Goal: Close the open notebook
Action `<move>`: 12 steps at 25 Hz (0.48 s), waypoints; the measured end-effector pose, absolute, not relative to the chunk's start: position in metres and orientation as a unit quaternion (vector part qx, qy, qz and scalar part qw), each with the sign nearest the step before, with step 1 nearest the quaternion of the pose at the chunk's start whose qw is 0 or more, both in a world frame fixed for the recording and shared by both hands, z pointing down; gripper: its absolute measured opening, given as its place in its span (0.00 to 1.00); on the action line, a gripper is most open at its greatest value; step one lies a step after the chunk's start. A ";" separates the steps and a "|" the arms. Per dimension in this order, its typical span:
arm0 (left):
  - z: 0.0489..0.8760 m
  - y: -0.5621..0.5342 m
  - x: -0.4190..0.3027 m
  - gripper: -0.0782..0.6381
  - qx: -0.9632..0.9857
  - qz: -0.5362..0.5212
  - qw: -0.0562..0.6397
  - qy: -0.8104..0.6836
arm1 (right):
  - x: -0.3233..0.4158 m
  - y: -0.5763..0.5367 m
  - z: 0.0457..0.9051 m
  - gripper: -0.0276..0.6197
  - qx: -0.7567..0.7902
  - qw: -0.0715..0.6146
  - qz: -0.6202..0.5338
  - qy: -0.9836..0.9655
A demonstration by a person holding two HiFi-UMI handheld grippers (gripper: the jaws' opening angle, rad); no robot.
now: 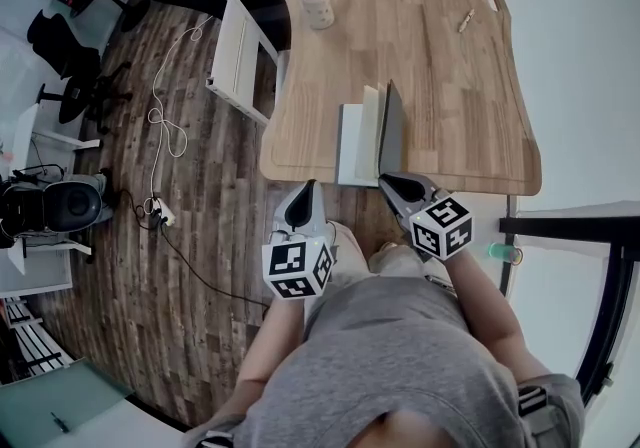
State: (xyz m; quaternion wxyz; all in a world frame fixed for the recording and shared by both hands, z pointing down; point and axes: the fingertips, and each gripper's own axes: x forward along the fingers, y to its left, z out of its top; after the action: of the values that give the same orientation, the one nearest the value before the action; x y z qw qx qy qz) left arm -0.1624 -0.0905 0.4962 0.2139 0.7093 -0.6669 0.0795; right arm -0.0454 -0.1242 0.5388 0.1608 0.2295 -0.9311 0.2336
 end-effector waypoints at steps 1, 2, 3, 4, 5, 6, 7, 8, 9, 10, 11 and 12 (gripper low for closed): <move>0.497 -0.091 -0.166 0.11 0.708 0.079 0.215 -0.668 | -0.050 -0.124 0.541 0.06 0.226 0.165 0.233 -0.931; 0.497 -0.091 -0.169 0.11 0.706 0.079 0.216 -0.669 | -0.055 -0.124 0.543 0.06 0.222 0.168 0.233 -0.932; 0.498 -0.091 -0.172 0.11 0.705 0.079 0.217 -0.670 | -0.059 -0.123 0.545 0.06 0.219 0.171 0.234 -0.932; 0.499 -0.091 -0.175 0.11 0.703 0.079 0.219 -0.672 | -0.063 -0.123 0.547 0.06 0.215 0.174 0.235 -0.932; 0.501 -0.091 -0.178 0.11 0.702 0.079 0.221 -0.673 | -0.068 -0.122 0.549 0.06 0.212 0.178 0.235 -0.932; 0.502 -0.090 -0.182 0.11 0.700 0.079 0.222 -0.674 | -0.072 -0.122 0.552 0.06 0.208 0.183 0.234 -0.932; 0.504 -0.090 -0.185 0.11 0.698 0.080 0.224 -0.676 | -0.077 -0.121 0.556 0.06 0.205 0.189 0.233 -0.932; 0.505 -0.089 -0.188 0.11 0.696 0.080 0.226 -0.677 | -0.082 -0.121 0.560 0.06 0.203 0.196 0.231 -0.931; 0.507 -0.088 -0.191 0.11 0.694 0.080 0.228 -0.678 | -0.087 -0.120 0.564 0.06 0.201 0.203 0.229 -0.931; 0.509 -0.088 -0.194 0.11 0.692 0.080 0.229 -0.679 | -0.091 -0.120 0.568 0.06 0.199 0.210 0.227 -0.930; 0.510 -0.087 -0.197 0.11 0.691 0.080 0.231 -0.680 | -0.096 -0.119 0.573 0.06 0.197 0.217 0.225 -0.929; 0.512 -0.087 -0.199 0.11 0.690 0.080 0.233 -0.681 | -0.100 -0.119 0.577 0.06 0.194 0.225 0.223 -0.928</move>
State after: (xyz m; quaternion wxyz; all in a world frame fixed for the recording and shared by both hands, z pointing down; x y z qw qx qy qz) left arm -0.1994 -0.0871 0.5119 0.2329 0.6896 -0.6810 0.0800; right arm -0.1000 -0.1186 0.5773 0.2245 0.1945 -0.9285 0.2228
